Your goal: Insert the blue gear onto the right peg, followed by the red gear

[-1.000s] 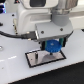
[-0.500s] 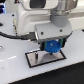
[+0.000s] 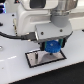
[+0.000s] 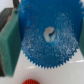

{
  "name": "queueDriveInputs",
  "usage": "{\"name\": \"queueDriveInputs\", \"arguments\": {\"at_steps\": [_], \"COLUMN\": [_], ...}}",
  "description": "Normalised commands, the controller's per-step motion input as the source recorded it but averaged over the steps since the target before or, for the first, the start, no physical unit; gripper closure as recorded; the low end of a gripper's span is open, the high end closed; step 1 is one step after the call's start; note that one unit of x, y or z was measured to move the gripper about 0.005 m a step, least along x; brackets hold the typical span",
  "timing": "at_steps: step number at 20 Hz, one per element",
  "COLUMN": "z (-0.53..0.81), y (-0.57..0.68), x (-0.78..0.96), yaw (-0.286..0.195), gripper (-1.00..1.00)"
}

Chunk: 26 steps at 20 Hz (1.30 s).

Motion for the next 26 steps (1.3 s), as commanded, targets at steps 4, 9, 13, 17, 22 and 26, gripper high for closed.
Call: {"name": "queueDriveInputs", "arguments": {"at_steps": [4,9,13,17,22,26], "z": [0.28,0.44,0.21,-0.02,-0.03,-0.18], "y": [-0.05,-0.08,-0.07,0.00,0.00,0.00], "x": [0.43,0.52,0.37,0.20,0.09,0.14], "yaw": [0.000,0.000,0.000,0.000,0.000,0.000], "gripper": [1.00,1.00,1.00,1.00,1.00,1.00]}}
